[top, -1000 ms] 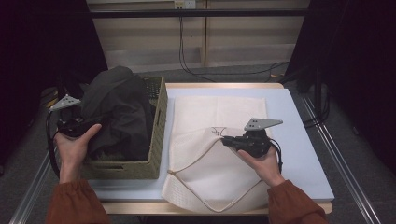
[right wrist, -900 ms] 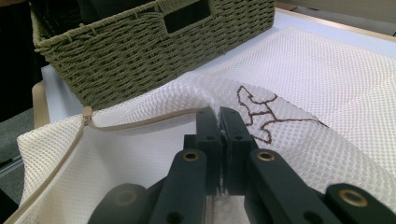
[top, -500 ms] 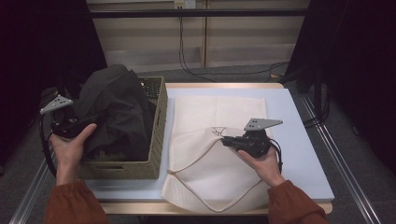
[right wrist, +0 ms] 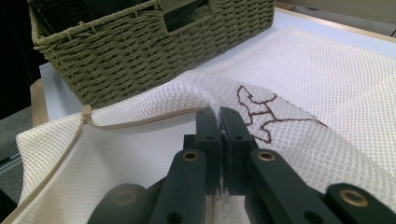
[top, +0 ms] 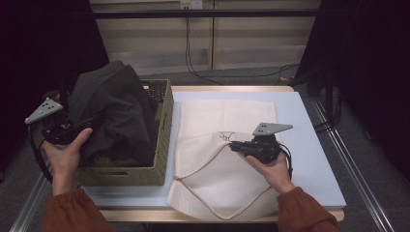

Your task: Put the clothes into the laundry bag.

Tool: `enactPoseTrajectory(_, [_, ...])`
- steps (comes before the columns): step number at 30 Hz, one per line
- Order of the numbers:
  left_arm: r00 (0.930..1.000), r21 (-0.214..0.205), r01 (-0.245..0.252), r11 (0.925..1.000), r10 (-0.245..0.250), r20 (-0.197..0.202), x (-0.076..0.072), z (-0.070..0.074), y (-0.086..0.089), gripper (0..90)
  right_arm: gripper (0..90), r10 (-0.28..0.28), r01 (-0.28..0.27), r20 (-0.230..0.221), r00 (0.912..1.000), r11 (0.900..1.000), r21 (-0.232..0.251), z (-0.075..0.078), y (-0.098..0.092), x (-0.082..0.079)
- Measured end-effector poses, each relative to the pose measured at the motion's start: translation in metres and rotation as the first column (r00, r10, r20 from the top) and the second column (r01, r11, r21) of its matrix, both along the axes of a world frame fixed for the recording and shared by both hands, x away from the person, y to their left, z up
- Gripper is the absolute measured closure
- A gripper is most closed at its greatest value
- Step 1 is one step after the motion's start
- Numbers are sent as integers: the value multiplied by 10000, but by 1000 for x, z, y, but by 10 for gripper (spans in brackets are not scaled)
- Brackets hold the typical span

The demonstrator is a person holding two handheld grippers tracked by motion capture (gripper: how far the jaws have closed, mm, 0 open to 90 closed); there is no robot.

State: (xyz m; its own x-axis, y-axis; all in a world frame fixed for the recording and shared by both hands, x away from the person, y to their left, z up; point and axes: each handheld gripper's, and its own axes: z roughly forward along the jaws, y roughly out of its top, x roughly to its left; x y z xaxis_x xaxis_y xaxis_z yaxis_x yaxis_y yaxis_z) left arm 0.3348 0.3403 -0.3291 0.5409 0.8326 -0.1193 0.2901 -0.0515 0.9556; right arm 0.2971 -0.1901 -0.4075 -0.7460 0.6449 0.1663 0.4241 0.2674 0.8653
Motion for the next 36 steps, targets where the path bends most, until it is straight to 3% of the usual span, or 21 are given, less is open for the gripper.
enactPoseTrajectory(17, [9955,-716,-82,9974,149,934,-20,21,8,565,878,-81,81,56,10000,10000,55,1,-2,0])
enactPoseTrajectory(25, [9906,-793,-146,9967,252,1346,-31,30,6,566,878,-107,106,67,9999,9999,88,1,-2,-1])
enactPoseTrajectory(29, [9850,-927,85,9957,76,1725,-38,37,3,565,878,-82,82,79,9999,10000,40,1,-1,-1])
enactPoseTrajectory(36, [9822,-920,219,9955,-43,1877,-39,44,-3,565,878,-77,77,36,10000,10000,52,1,-1,-1])
